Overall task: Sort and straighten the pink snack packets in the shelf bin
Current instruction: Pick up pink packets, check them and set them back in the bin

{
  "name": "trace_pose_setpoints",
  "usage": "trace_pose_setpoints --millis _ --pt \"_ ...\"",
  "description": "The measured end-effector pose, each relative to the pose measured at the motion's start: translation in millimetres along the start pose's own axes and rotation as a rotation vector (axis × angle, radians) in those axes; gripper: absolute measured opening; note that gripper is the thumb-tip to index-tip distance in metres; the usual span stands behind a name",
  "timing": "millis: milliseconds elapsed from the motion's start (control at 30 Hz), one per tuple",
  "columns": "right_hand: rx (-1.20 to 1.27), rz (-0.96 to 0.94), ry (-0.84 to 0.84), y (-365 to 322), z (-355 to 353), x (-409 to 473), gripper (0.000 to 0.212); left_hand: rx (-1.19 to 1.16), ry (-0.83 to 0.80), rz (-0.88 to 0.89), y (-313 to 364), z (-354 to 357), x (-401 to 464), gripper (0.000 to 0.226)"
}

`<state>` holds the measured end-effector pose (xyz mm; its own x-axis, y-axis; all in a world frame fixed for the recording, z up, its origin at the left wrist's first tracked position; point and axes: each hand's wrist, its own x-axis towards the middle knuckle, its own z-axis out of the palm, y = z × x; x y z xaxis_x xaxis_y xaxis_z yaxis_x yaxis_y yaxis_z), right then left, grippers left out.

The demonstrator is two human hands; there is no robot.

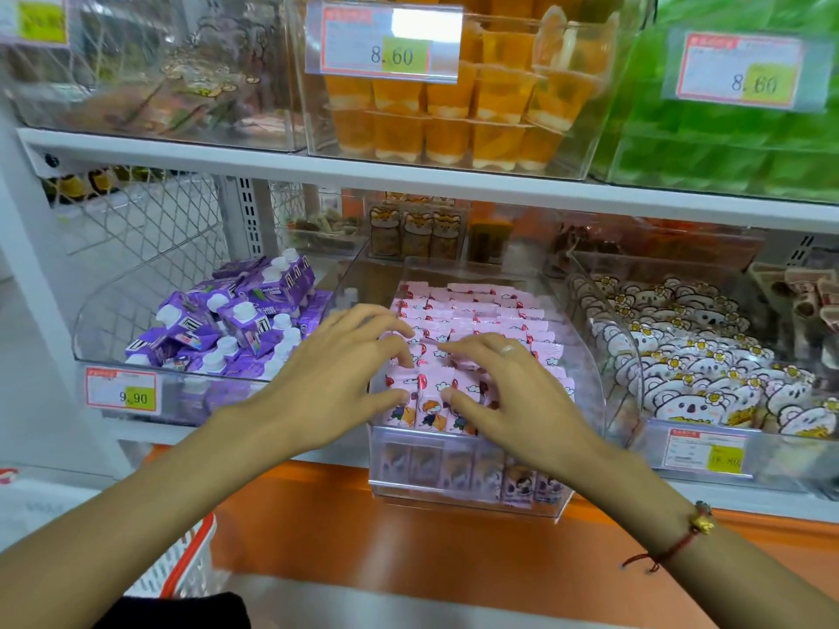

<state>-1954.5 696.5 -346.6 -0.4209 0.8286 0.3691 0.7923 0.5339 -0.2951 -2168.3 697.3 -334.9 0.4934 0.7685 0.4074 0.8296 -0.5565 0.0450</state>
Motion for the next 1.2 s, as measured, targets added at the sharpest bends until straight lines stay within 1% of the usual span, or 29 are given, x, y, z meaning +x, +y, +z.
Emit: trace_pose_setpoints --millis 100,167,233,367,433,467,533,567,633,700,767,800,867,933,1033,1133,1200 --pt "-0.047 -0.036 -0.011 -2.5 0.4 1.8 0.039 -0.014 0.069 -0.007 2.7 -0.7 -2.0 0.027" --pt "-0.044 -0.012 -0.040 -2.3 1.9 2.7 0.034 -0.064 0.150 -0.048 3.5 -4.9 -3.6 0.025" --pt "-0.027 0.003 -0.044 -0.7 3.0 2.7 0.033 -0.135 0.234 -0.084 3.7 -11.2 -5.7 0.024" --pt "-0.022 -0.007 -0.061 -0.5 2.2 3.9 0.034 -0.339 0.419 -0.074 2.8 -25.4 -5.5 0.023" --pt "0.060 0.009 -0.025 -2.5 -0.2 4.2 0.034 -0.449 0.534 -0.108 4.5 -32.4 -3.9 0.023" --pt "0.128 0.028 0.030 -4.8 -3.1 4.2 0.033 -0.518 0.587 -0.128 6.5 -35.6 -3.3 0.022" --pt "0.320 0.078 0.147 -12.0 -11.9 4.2 0.033 -0.658 0.673 -0.159 12.3 -41.2 -2.3 0.022" --pt "0.457 0.100 0.160 -16.8 -16.7 4.5 0.035 -0.718 0.699 -0.170 15.9 -43.2 -1.7 0.023" --pt "0.736 0.106 0.087 -26.5 -24.0 5.0 0.044 -0.820 0.710 -0.188 23.8 -44.5 -0.2 0.024" --pt "0.866 0.084 0.016 -34.1 -25.0 3.9 0.046 -0.918 0.681 -0.213 31.5 -41.3 1.2 0.022" --pt "0.921 0.114 0.011 -37.8 -22.3 3.2 0.035 -1.012 0.648 -0.232 37.1 -34.8 1.4 0.023" --pt "0.954 0.158 0.022 -38.0 -20.8 3.1 0.028 -1.043 0.643 -0.244 38.7 -31.3 1.2 0.026" --pt "1.085 0.293 0.019 -35.4 -19.0 3.7 0.025 -1.071 0.656 -0.279 40.4 -24.3 0.1 0.034" --pt "1.270 0.413 -0.004 -32.8 -18.6 4.7 0.021 -1.049 0.645 -0.304 41.6 -19.0 -1.0 0.039" --pt "1.418 0.463 0.021 -32.9 -19.2 5.3 0.008 -0.982 0.551 -0.297 45.2 -13.2 -1.8 0.039" --pt "1.450 0.458 0.030 -34.5 -18.5 5.8 0.006 -0.932 0.464 -0.284 50.1 -8.7 -2.6 0.037" --pt "1.441 0.461 0.049 -34.6 -16.8 5.6 0.006 -0.881 0.451 -0.273 52.5 -6.0 -2.7 0.042"
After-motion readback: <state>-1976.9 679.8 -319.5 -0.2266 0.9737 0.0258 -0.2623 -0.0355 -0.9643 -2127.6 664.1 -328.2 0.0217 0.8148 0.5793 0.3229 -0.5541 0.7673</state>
